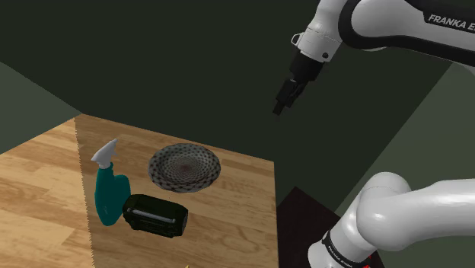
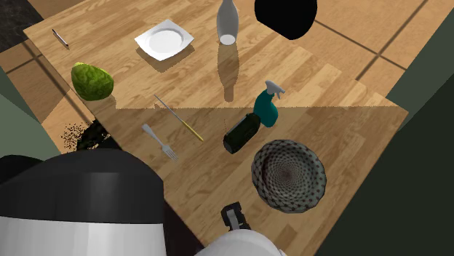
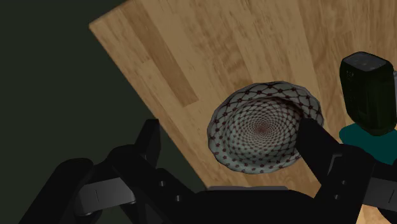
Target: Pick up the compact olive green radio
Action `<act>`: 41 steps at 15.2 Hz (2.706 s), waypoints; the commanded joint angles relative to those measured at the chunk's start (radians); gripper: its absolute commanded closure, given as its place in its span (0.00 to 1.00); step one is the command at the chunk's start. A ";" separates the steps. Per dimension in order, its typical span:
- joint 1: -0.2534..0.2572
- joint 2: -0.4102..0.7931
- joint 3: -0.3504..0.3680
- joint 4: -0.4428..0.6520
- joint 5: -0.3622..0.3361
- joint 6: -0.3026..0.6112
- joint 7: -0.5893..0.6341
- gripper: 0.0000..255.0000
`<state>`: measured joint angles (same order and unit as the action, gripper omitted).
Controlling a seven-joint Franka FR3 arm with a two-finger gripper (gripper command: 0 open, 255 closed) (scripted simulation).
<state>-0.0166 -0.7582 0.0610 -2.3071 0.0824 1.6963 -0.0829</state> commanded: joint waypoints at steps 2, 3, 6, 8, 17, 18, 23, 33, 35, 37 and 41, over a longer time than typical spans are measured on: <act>0.007 0.013 0.020 -0.007 0.007 0.018 0.013 0.00; 0.015 0.026 0.039 -0.014 0.013 0.036 0.027 0.00; 0.036 0.074 0.098 -0.026 0.030 0.092 0.068 0.00; 0.049 0.111 0.137 -0.030 0.038 0.129 0.095 0.00; 0.088 0.325 0.318 0.004 0.036 0.287 0.232 0.00; 0.091 0.353 0.338 0.013 0.029 0.304 0.249 0.00; 0.099 0.510 0.437 0.072 -0.028 0.377 0.349 0.00; 0.164 0.891 0.565 0.264 -0.281 0.446 0.604 0.00; 0.169 0.905 0.560 0.252 -0.293 0.470 0.614 0.00; 0.171 0.921 0.557 0.240 -0.307 0.492 0.625 0.00; 0.177 0.950 0.550 0.222 -0.335 0.533 0.647 0.00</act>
<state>0.1586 0.1838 0.6128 -2.0841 -0.2451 2.2213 0.5577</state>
